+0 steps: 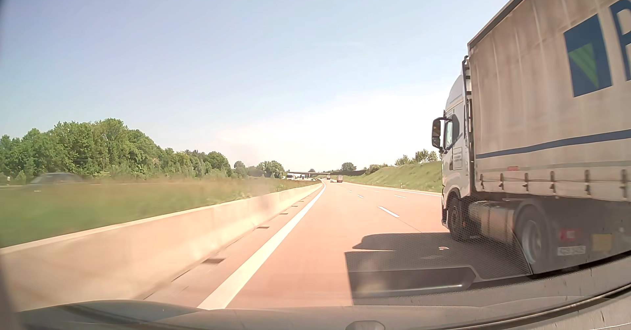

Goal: Follow the waypoints while adhering to traffic rules and regulations

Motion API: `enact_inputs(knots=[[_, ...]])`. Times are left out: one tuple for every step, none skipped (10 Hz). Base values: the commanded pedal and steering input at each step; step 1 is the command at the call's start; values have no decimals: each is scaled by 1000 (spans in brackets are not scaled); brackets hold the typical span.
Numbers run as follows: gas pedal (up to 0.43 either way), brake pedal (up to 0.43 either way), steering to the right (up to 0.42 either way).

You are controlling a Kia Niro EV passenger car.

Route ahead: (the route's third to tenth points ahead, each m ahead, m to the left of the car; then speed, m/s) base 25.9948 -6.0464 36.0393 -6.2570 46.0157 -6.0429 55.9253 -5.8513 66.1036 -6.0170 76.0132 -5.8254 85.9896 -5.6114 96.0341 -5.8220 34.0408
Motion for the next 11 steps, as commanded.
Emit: enact_inputs(knots=[[268, 0, -1], [268, 0, -1], [268, 0, -1], [268, 0, -1], [268, 0, -1], [268, 0, -1], [268, 0, -2], [268, 0, -1], [268, 0, -1], [268, 0, 0], [268, 0, -1]])
